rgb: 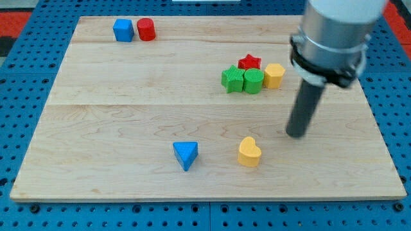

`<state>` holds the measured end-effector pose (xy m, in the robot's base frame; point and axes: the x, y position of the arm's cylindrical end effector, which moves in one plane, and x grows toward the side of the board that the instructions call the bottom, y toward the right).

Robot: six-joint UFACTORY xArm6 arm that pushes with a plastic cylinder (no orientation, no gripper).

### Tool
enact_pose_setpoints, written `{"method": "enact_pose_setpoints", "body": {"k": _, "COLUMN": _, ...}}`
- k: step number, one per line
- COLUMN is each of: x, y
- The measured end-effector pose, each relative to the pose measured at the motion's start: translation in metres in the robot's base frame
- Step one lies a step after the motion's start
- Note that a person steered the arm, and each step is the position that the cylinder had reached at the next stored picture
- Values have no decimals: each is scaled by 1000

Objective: Slide yellow heart up towards group of blocks

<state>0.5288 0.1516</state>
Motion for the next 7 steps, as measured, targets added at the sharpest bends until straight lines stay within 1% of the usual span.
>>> {"method": "enact_pose_setpoints", "body": {"k": 1, "x": 58, "y": -28}}
{"method": "enact_pose_setpoints", "body": {"k": 2, "x": 68, "y": -90}}
{"method": "enact_pose_setpoints", "body": {"k": 3, "x": 58, "y": -125}}
{"method": "enact_pose_setpoints", "body": {"k": 5, "x": 50, "y": -102}}
{"method": "enact_pose_setpoints", "body": {"k": 6, "x": 19, "y": -102}}
{"method": "enact_pose_setpoints", "body": {"k": 7, "x": 15, "y": -88}}
